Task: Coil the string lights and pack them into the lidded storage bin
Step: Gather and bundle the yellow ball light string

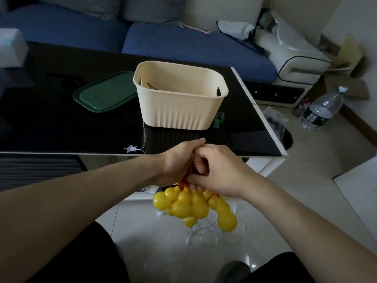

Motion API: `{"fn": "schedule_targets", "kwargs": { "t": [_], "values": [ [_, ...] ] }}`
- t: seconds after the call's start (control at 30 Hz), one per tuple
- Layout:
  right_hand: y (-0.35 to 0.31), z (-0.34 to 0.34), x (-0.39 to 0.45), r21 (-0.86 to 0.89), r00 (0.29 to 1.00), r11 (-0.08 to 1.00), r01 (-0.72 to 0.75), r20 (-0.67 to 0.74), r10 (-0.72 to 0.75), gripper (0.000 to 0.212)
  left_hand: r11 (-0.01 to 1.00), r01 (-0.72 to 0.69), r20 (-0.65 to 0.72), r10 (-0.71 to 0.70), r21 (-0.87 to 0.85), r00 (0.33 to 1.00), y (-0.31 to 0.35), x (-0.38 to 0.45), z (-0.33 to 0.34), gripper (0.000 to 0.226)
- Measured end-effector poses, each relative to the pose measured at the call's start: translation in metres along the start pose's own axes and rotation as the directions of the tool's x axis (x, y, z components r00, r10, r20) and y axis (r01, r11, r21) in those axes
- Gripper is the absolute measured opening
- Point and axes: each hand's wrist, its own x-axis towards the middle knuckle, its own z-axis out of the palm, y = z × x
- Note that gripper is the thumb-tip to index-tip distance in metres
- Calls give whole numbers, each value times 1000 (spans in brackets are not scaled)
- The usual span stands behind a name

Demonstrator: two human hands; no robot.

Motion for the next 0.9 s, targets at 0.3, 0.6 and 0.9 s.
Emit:
{"fn": "schedule_targets", "kwargs": {
  "t": [0.3,0.6,0.9],
  "values": [
    [21,-12,-3,104,961,974,-201,211,176,28,943,-38,181,-24,330,983,-1,-3,-9,68],
    [32,-18,-6,98,909,979,-177,399,124,24,839,24,100,-93,544,991,0,-6,-7,24],
    [41,-21,-4,253,933,934,-253,320,166,13,812,-28,108,-44,582,993,-4,-5,-11,27]
  ]
}}
